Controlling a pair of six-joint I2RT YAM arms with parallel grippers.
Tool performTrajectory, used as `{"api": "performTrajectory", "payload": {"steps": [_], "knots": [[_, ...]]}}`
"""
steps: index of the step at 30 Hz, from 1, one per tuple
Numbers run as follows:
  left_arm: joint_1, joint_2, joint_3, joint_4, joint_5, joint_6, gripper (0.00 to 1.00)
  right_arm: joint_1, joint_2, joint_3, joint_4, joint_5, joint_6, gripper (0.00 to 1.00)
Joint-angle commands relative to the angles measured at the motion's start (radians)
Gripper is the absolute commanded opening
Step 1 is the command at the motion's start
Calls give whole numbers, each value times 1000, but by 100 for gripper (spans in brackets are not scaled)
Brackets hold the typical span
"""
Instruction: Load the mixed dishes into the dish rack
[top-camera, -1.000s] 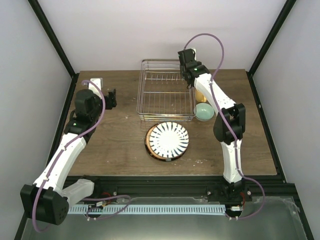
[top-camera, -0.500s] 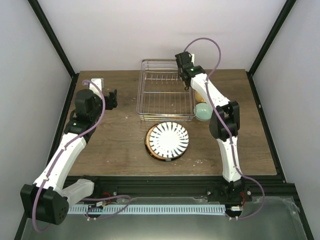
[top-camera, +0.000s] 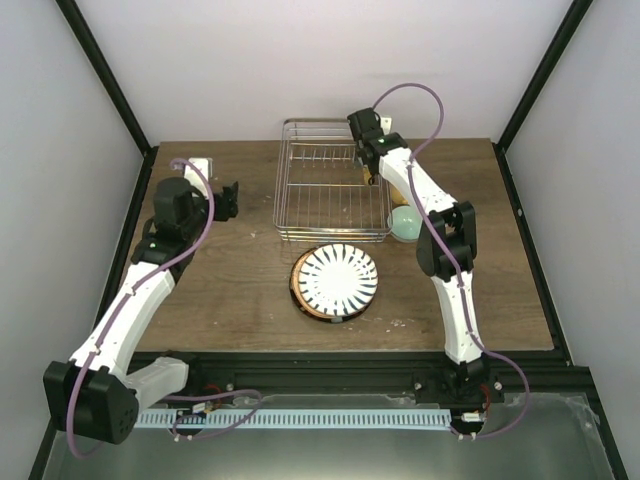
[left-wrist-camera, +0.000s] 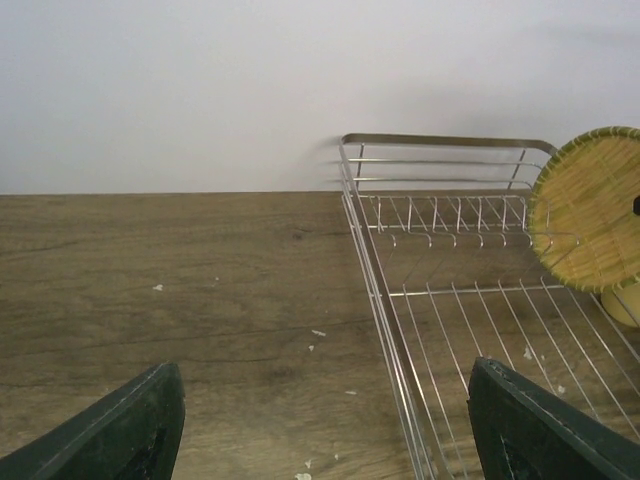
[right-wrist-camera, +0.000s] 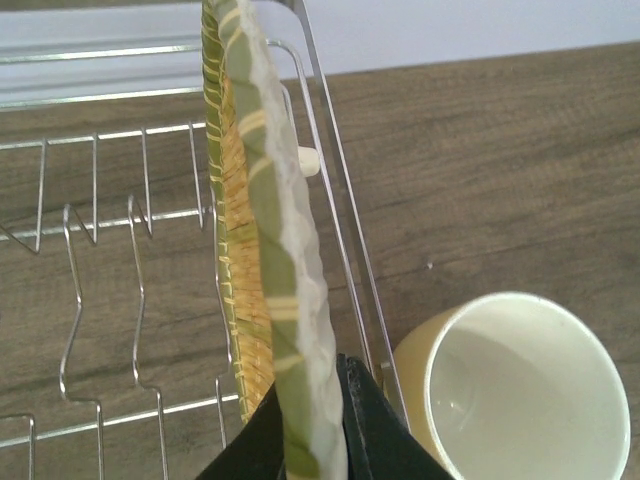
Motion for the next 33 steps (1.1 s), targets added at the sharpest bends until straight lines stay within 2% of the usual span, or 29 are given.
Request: {"api": "performTrajectory", "payload": {"steps": [1, 6, 14, 22, 25, 33], "knots": [[3, 13, -3, 8, 30, 15, 79, 8, 3, 3, -70, 2, 81, 1], [0, 25, -1, 12, 36, 21, 79, 7, -7, -61, -53, -21, 101, 4], [-1, 28, -3, 9, 39, 16, 79, 7, -18, -53, -38, -4, 65, 33], [0, 42, -2, 9, 42, 13, 79, 6, -42, -18, -58, 17, 28, 49], [-1, 51, -1, 10, 45, 11, 79, 5, -70, -6, -57, 0, 21, 53], [0, 60, 2, 10, 42, 15, 79, 7, -175, 50, -130, 2, 22, 54]]}}
